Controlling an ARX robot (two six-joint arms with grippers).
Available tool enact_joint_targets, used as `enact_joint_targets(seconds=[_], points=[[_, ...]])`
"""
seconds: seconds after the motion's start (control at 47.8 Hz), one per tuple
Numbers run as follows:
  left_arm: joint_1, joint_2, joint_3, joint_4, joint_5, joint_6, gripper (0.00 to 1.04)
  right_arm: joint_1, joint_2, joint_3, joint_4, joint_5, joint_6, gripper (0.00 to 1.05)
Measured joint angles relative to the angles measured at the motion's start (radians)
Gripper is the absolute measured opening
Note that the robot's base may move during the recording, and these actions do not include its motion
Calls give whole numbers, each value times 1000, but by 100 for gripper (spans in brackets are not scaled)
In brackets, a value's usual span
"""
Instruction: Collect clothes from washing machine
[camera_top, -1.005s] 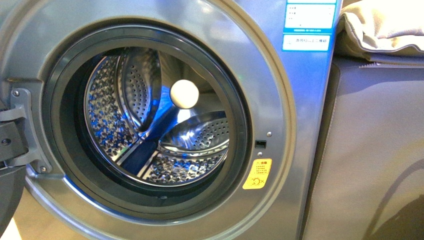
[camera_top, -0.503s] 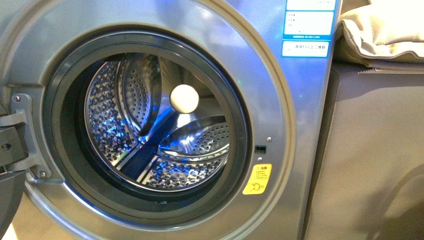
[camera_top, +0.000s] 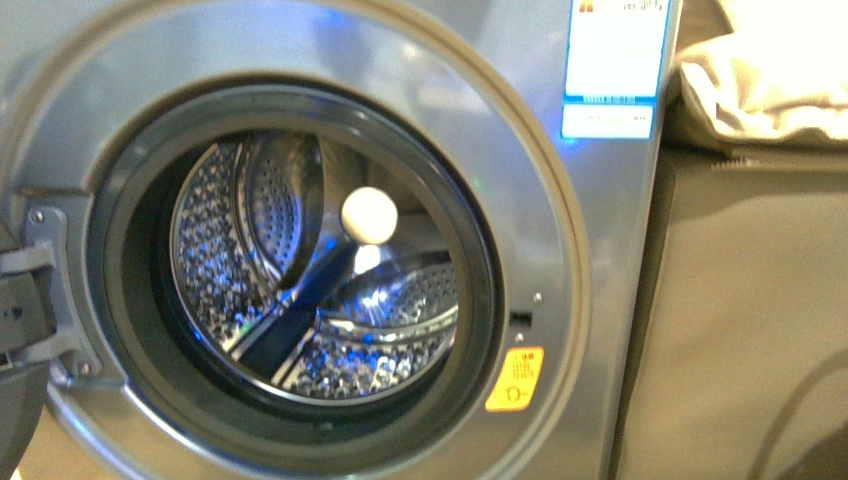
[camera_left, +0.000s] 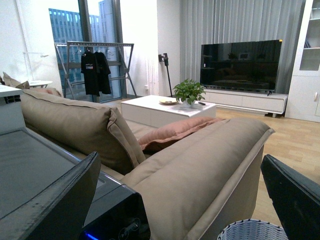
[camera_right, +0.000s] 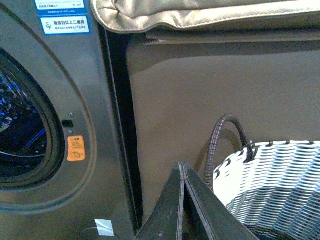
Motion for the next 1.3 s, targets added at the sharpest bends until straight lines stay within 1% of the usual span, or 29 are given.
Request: enact_joint_targets(seconds=[0.23, 0.272, 0.335, 0.377, 0.44, 0.523, 0.586, 0.628, 0.733, 0.9, 1.068, 1.193, 1.298], points=[[0, 0, 0, 0, -1, 0, 98, 0, -63, -75, 8, 3, 0, 2], [-19, 3, 6, 29, -109, 39, 98, 0, -72, -84, 8, 3, 0, 2], [-39, 50, 100, -8, -243, 92, 98, 0, -87, -97, 8, 3, 0, 2], [-50, 84, 180, -50, -273, 124, 98, 0, -97, -106, 8, 3, 0, 2], [-60, 108, 246, -82, -278, 153, 98, 0, -112, -119, 8, 3, 0, 2], [-68, 103, 246, -74, -295, 192, 98, 0, -139, -128, -8, 3, 0, 2], [-64, 48, 162, -23, -315, 216, 98, 0, -205, -132, -94, 2, 0, 2], [-53, -1, 85, 15, -319, 222, 98, 1, -240, -142, -115, 3, 0, 2], [7, -162, -150, 114, -345, 247, 98, 1, -270, -146, -118, 3, 0, 2], [111, -346, -412, 186, -369, 238, 98, 1, -282, -161, -118, 3, 0, 2], [192, -482, -660, 252, -401, 185, 98, 1, -319, -204, -116, 3, 0, 2], [235, -581, -870, 280, -439, 118, 98, 1, -321, -204, -116, 3, 0, 2], [257, -650, -999, 302, -458, 66, 98, 1, -321, -204, -116, 3, 0, 2]])
